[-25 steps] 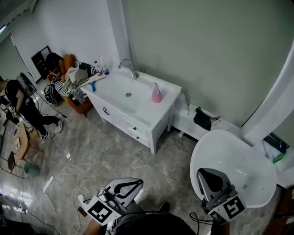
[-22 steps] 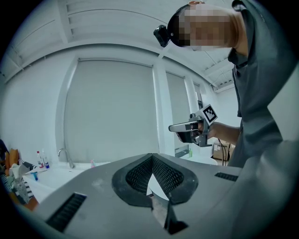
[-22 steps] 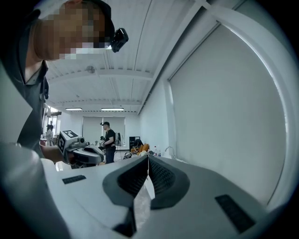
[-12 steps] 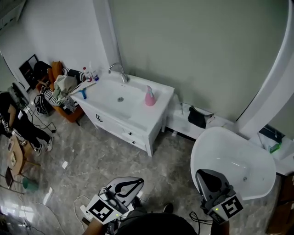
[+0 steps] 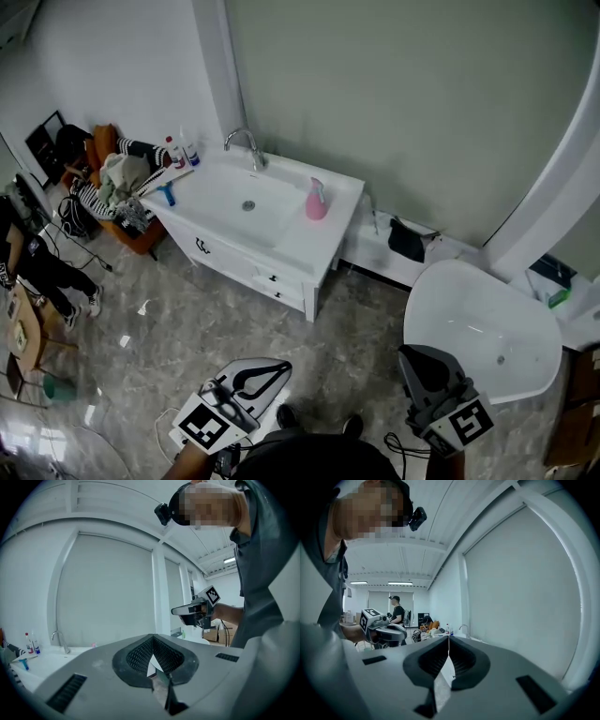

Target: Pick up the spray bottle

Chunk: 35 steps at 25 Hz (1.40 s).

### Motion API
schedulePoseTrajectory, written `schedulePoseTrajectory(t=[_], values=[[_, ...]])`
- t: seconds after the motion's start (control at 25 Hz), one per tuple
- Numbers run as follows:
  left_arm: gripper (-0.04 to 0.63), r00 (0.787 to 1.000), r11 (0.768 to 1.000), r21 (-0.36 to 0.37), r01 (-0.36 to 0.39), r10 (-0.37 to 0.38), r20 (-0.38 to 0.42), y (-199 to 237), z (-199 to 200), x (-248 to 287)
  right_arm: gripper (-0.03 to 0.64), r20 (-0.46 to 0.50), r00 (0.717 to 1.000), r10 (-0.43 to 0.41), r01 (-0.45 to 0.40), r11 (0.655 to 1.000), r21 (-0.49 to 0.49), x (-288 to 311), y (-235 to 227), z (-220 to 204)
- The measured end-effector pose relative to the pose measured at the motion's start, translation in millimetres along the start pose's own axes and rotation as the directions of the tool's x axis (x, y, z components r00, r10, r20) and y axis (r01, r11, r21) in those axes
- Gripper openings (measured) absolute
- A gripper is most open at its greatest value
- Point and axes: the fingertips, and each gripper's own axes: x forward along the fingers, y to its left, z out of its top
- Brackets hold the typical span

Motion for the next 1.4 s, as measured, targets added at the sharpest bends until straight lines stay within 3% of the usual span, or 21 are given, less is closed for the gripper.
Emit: schedulePoseTrajectory(t=[0.4, 0.68, 1.0, 1.4], values=[[0.005, 1.0, 1.0, -0.009, 0.0, 0.001, 0.023, 48.3, -10.0, -42.2, 0.009, 0.001, 1.0, -0.001, 0.001, 1.0, -0.019, 52.2, 40.4, 10.5], [0.005, 0.998, 0.998, -0.048, -0.048, 0.05, 0.036, 66.8, -16.6, -53.1, 0.009, -0.03, 0.999, 0.04, -0.041, 0.999, -0.024, 67.7, 49.4, 4.7], [0.005, 0.995, 0.993, -0.066, -0.093, 0.095, 0.021, 57.4, -12.9, -11.4, 0.009, -0.022, 0.996, 0.088, -0.089, 0.995, -0.039, 71.7, 2.2, 13.7], [0.004, 0.995, 0.994, -0.043, -0.095, 0.095, -0.007, 26.5, -2.7, 73.1, 0.009, -0.059, 0.993, 0.106, -0.104, 0.994, 0.028, 46.6, -82.5, -15.2]])
